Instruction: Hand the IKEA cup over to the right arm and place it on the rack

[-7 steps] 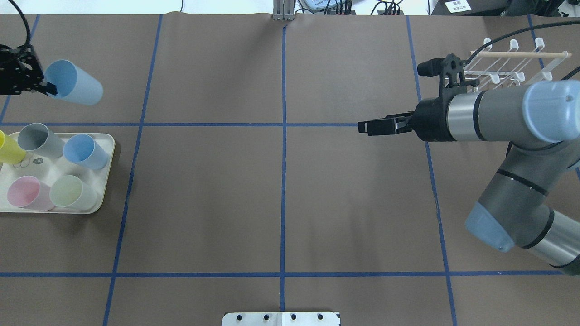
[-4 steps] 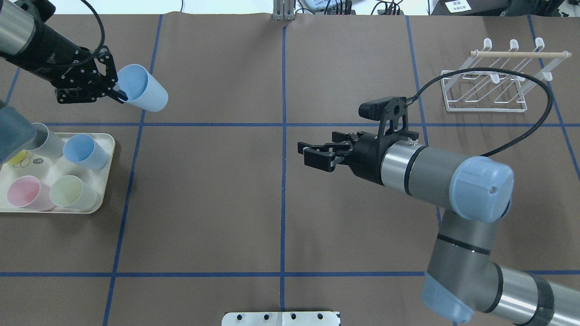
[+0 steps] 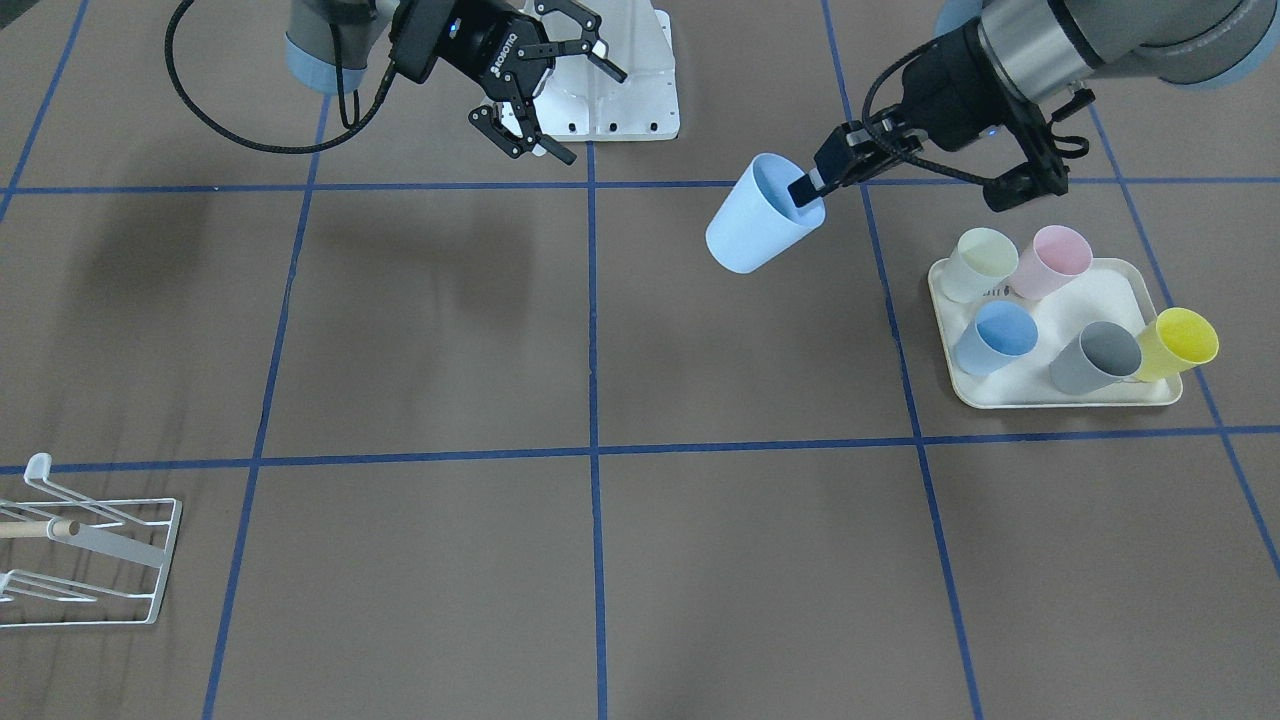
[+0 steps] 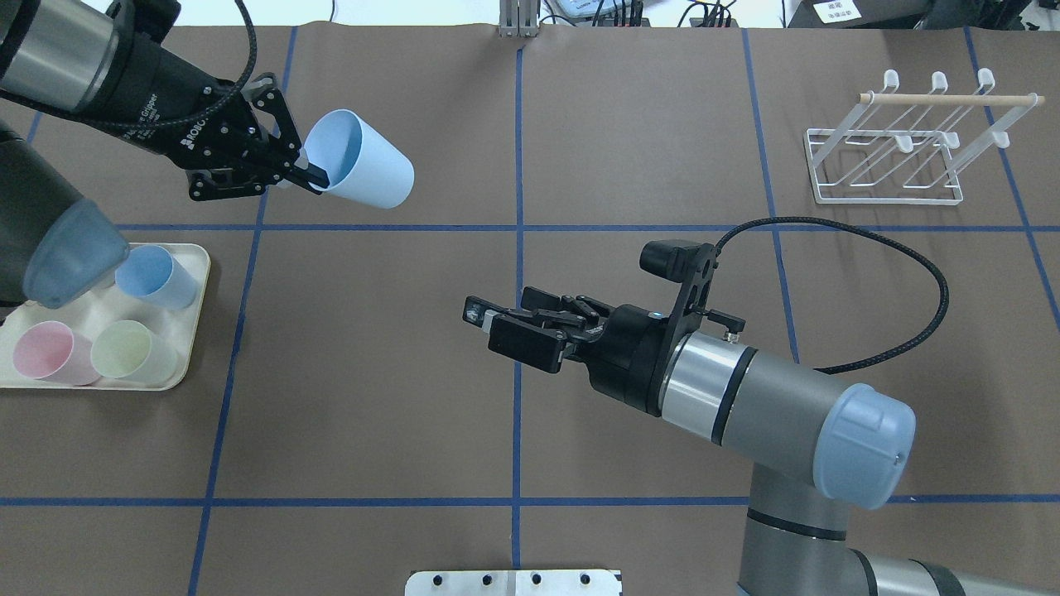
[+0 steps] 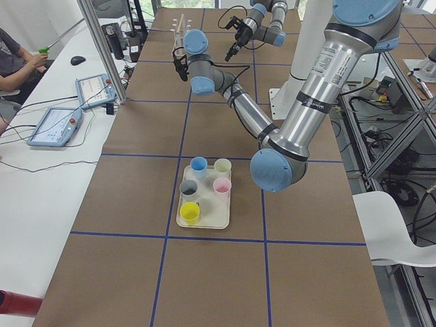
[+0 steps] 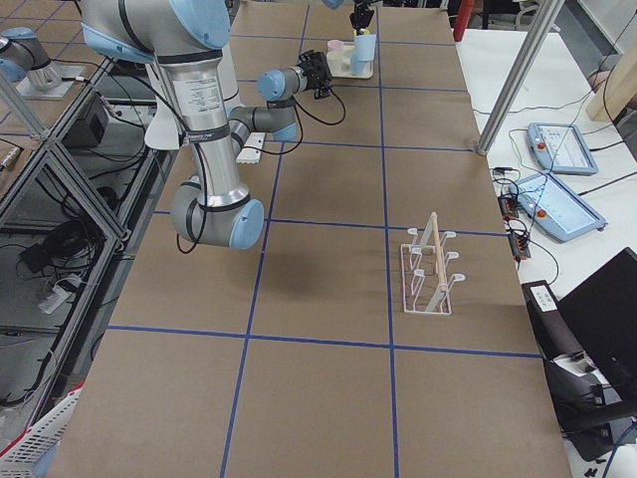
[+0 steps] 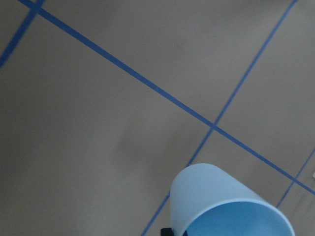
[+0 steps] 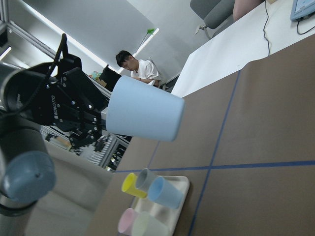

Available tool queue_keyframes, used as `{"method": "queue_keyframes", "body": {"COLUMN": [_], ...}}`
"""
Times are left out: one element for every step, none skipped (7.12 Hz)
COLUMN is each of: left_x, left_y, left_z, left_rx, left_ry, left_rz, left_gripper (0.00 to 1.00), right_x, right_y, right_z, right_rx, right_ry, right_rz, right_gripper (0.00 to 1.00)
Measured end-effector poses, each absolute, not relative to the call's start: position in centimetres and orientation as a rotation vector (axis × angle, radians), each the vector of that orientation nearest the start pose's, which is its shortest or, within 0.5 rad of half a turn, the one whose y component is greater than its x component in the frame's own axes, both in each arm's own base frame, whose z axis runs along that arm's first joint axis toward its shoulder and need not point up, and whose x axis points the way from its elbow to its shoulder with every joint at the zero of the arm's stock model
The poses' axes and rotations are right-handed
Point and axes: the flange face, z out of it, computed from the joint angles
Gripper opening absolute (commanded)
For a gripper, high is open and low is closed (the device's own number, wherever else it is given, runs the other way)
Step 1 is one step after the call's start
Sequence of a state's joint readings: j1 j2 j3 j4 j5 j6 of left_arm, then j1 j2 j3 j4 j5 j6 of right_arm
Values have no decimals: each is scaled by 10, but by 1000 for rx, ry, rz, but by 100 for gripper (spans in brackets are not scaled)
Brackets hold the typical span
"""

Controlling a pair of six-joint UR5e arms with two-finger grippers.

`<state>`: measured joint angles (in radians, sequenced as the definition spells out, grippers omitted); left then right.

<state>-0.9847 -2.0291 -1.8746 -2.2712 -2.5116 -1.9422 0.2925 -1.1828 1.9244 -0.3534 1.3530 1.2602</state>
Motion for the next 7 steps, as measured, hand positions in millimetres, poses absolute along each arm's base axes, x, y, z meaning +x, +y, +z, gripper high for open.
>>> {"method": "queue_keyframes", "body": {"left_x": [259,263,264,265,268,271,275], "left_y": [-469,-459,-452,-448,-443,-437,-430], "left_z": [172,165,161,157,153,149,148], "left_rx": [-312,-329,-346,-360,-377,-403,-444], "left_ry": [1591,1684,1743,1782,1826,1876,1941], "left_rz": [-425,-454,-471,-476,-485,-499,-513], "left_gripper": [0,0,0,0,0,0,0], "right_x": [-429,-421,-415,-411,-405,-400,-398], "right_y": [-287,-281,-277,-274,-271,-269,-267], "right_z": [158,157,158,159,163,168,168], "right_rx": [648,590,554,536,501,450,395], "right_ry": [-1928,-2021,-2080,-2117,-2162,-2200,-2228], "right_rz": [222,218,207,205,206,209,215], "right_gripper": [98,98,98,98,98,98,98]}}
